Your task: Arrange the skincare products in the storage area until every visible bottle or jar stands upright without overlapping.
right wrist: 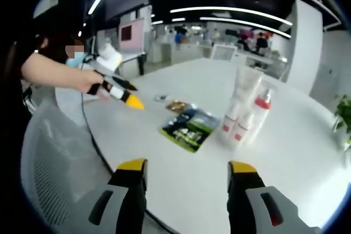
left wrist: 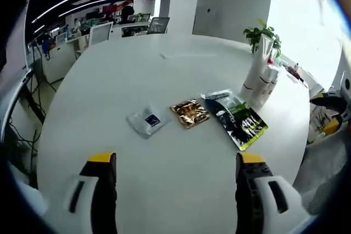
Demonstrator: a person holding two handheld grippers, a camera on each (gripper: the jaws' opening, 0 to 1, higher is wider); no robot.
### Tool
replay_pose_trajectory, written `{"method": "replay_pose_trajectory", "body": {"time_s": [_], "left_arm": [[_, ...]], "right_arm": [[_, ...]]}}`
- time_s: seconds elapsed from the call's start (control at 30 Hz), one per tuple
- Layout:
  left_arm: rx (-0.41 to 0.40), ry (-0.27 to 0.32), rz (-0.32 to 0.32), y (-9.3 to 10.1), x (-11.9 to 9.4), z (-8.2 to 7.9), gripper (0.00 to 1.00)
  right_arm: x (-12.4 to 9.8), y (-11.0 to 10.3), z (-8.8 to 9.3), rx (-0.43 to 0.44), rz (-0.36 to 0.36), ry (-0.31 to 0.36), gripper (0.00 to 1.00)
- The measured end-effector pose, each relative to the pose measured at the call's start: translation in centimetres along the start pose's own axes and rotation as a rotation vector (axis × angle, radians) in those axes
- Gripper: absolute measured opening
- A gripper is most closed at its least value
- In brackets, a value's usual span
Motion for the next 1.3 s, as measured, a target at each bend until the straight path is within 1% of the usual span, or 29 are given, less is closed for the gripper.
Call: {"method": "replay_pose_trajectory", "body": {"time_s": [0.1, 0.33, 0.5, 0.6, 0.63, 0.8, 1.07, 1.3], "left_arm": [[0.009, -0.014, 0.003, -0.3, 0.6, 0.0, 0.85], [0.034, -0.053, 0.021, -1.1, 2.3, -0.1, 0.86], [0.075, -0.086, 0.039, -1.6, 3.7, -0.4, 0.86], [0.097, -0.099, 0.052, -1.8, 4.5, -0.7, 0.87], [0.103, -0.102, 0.056, -1.9, 4.8, -0.8, 0.87], [0.123, -0.109, 0.07, -2.7, 6.2, -1.7, 0.87], [0.16, -0.128, 0.075, -4.2, 7.3, -2.5, 0.86], [0.191, -0.132, 0.074, -5.1, 8.0, -3.3, 0.85]], "right_arm": [[0.1, -0.2, -0.1, -0.008, -0.008, 0.005, 0.65], [0.5, -0.5, 0.0, -0.013, -0.019, -0.002, 0.8], [0.6, -0.5, 0.2, -0.017, -0.018, -0.011, 0.85], [0.9, -0.8, 0.2, -0.012, -0.022, -0.017, 0.99], [0.9, -0.7, 0.6, -0.037, -0.013, -0.046, 0.98], [1.0, -1.0, 0.6, -0.065, -0.023, -0.055, 0.99], [1.0, -0.5, 0.7, -0.028, -0.008, -0.057, 0.99], [1.1, -0.5, 0.9, -0.037, -0.004, -0.076, 0.99]]}}
Point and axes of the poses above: the point that each gripper's makers call its tool centre point, and the gripper's own axes: x roughly forward along the fingers, y roughly to its right, z roughly out of its underside, the point moved 6 cm from there along -x, roughly backward along the fingers, and after that the axes turned 4 degrees about y, right-handed, at the moved point
